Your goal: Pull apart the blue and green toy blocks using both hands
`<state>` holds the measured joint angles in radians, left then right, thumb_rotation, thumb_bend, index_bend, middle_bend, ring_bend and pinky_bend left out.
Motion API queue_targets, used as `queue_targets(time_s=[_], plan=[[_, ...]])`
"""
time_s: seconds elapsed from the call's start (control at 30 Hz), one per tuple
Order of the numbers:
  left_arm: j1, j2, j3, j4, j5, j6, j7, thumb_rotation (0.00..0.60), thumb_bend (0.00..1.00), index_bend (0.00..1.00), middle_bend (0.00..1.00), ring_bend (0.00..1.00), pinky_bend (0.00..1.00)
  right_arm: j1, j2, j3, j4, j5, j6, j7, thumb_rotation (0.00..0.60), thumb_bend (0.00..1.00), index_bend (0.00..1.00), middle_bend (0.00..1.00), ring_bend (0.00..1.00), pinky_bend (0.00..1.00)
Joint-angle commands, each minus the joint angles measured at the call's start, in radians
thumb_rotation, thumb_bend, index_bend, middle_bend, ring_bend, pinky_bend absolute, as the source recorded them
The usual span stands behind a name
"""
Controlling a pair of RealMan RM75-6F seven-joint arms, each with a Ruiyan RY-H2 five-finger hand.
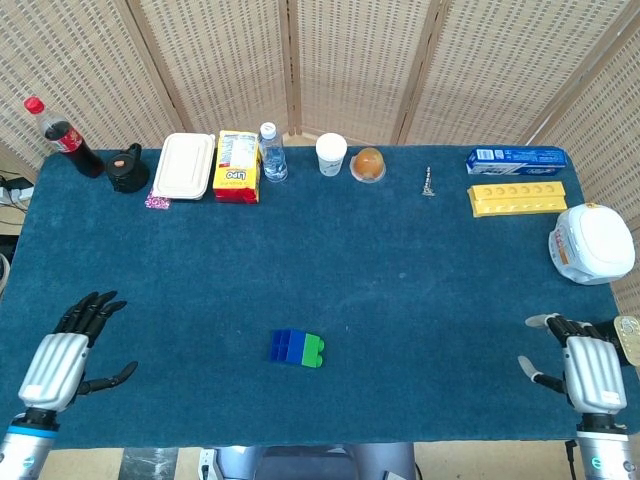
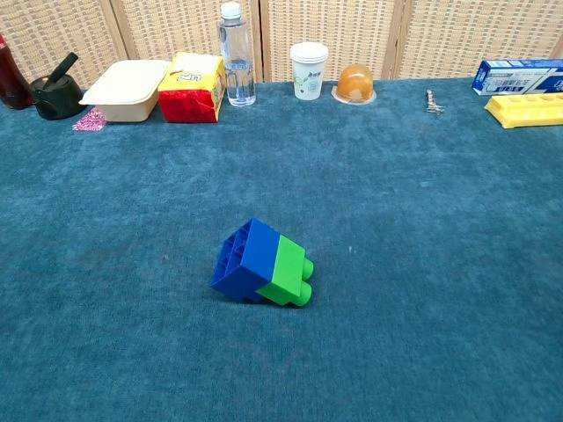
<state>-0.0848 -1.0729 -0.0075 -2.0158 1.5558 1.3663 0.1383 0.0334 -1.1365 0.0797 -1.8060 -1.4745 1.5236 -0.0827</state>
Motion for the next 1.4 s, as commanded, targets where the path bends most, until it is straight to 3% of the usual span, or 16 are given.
queue_targets(time_s=[0.03, 0.37, 0.7, 1.03, 1.4], plan=[[-0.058, 0.009, -0.006, -0.032, -0.016, -0.083, -0.06, 0.476, 0.26, 0.17, 0.15, 0.07, 0.2, -0.001, 0.001, -0.001, -0.001, -0.006, 0.003, 0.002, 0.6, 0.26, 0.38, 0.41, 0.43, 0.32], [-0.217, -0.01, -0.042, -0.051, -0.086, -0.309, -0.077, 0.476, 0.28, 0.17, 0.16, 0.08, 0.24, 0.001, 0.008, -0.005, 0.0, -0.015, 0.0, 0.007, 0.6, 0.26, 0.38, 0.41, 0.43, 0.32], [-0.414, -0.044, -0.079, 0.016, -0.138, -0.559, -0.055, 0.478, 0.3, 0.21, 0.17, 0.08, 0.24, -0.003, 0.013, -0.005, -0.01, -0.009, 0.004, -0.001, 0.6, 0.26, 0.38, 0.41, 0.43, 0.32], [-0.547, -0.129, -0.116, 0.099, -0.271, -0.665, 0.029, 0.477, 0.3, 0.21, 0.17, 0.08, 0.24, -0.009, 0.014, -0.004, -0.007, -0.004, 0.011, -0.001, 0.6, 0.26, 0.38, 0.41, 0.43, 0.32], [-0.681, -0.239, -0.117, 0.156, -0.443, -0.715, 0.151, 0.476, 0.3, 0.21, 0.17, 0.08, 0.24, -0.025, 0.023, -0.006, -0.005, -0.007, 0.034, 0.009, 0.6, 0.26, 0.38, 0.41, 0.43, 0.32]])
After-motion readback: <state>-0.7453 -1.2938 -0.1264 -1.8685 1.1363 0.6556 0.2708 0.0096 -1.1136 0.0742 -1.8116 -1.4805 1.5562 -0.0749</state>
